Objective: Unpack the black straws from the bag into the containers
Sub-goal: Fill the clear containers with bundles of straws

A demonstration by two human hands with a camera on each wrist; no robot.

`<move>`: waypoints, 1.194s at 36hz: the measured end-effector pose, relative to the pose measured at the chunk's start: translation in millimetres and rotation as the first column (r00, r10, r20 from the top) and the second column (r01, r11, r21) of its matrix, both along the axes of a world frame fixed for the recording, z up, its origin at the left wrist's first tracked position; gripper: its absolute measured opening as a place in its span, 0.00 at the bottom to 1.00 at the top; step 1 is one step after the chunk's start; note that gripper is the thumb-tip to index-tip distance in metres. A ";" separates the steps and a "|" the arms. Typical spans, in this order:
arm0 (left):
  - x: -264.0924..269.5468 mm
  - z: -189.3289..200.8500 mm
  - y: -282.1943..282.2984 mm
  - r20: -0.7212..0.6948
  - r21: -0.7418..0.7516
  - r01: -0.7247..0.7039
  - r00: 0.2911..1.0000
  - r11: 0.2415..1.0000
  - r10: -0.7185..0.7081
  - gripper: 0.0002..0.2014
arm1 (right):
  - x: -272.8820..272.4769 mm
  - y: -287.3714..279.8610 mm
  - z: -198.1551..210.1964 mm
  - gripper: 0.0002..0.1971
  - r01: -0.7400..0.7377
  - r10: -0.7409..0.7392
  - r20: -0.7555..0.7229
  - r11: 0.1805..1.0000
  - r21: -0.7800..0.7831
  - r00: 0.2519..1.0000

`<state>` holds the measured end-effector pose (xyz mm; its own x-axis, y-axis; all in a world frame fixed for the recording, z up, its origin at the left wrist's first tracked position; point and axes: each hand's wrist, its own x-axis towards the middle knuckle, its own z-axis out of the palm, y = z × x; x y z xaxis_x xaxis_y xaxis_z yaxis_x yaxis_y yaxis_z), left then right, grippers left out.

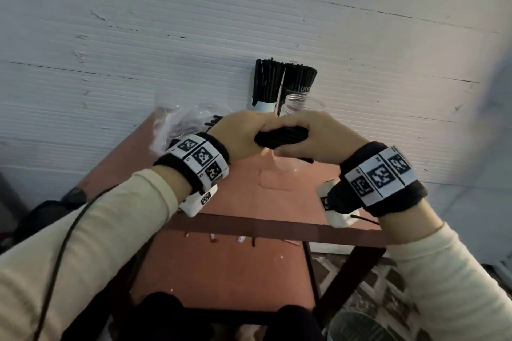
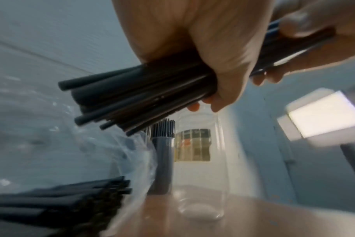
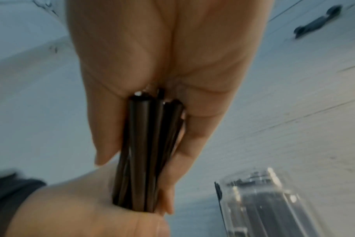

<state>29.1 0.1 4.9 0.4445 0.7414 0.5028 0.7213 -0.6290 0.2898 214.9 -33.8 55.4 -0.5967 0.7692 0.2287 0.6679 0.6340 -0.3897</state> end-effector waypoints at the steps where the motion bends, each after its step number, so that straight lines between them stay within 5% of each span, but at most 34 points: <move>1: 3.2 2.7 -2.0 0.056 -0.037 -0.016 0.998 0.999 0.018 0.08 | 4.8 -3.2 5.1 0.22 0.008 -0.007 -0.059 1.000 0.023 0.998; 5: 18.6 7.9 -7.9 0.358 -0.134 0.009 0.933 0.991 0.040 0.06 | 12.6 -11.5 20.8 0.21 0.099 -0.032 -0.324 0.976 0.193 0.945; 8: 34.5 10.4 -10.5 0.452 -0.236 0.093 0.892 0.967 0.025 0.08 | 4.2 -11.6 25.7 0.21 0.126 0.057 -0.449 0.922 0.366 0.892; 10: 44.2 9.0 -11.9 0.505 -0.295 0.146 0.863 0.944 0.024 0.03 | -3.0 -8.4 25.5 0.21 0.104 0.131 -0.463 0.888 0.448 0.877; 14: 51.9 -7.6 -8.5 0.607 -0.411 0.244 0.792 0.878 0.063 0.18 | -13.9 7.0 11.6 0.14 0.096 0.114 -0.390 0.872 0.481 0.914; 18: 47.5 -28.8 -5.1 0.623 -0.528 0.262 0.765 0.808 0.160 0.29 | -15.8 21.3 -12.4 0.11 0.094 -0.006 -0.233 0.926 0.367 0.972; 25: 42.1 -46.1 1.9 0.549 -0.646 0.240 0.805 0.725 0.222 0.38 | -18.4 22.6 -17.2 0.10 0.105 0.017 -0.291 0.911 0.398 0.957; 33: 41.7 -45.1 -0.8 0.568 -0.634 0.264 0.797 0.726 0.206 0.37 | -21.7 21.4 -19.6 0.10 0.123 0.026 -0.347 0.908 0.401 0.937; 36: 42.8 -43.9 -1.5 0.544 -0.617 0.237 0.818 0.750 0.189 0.27 | -23.0 20.4 -21.0 0.12 0.123 0.034 -0.361 0.907 0.404 0.932; 38: 43.3 -43.9 -1.1 0.541 -0.604 0.242 0.824 0.759 0.168 0.18 | -23.3 20.3 -21.5 0.16 0.131 0.034 -0.376 0.905 0.405 0.926; 43: 37.1 -42.8 -1.4 0.517 -0.600 0.205 0.837 0.773 0.180 0.18 | -16.7 18.7 -21.0 0.42 0.213 -0.036 -0.493 0.927 0.308 0.869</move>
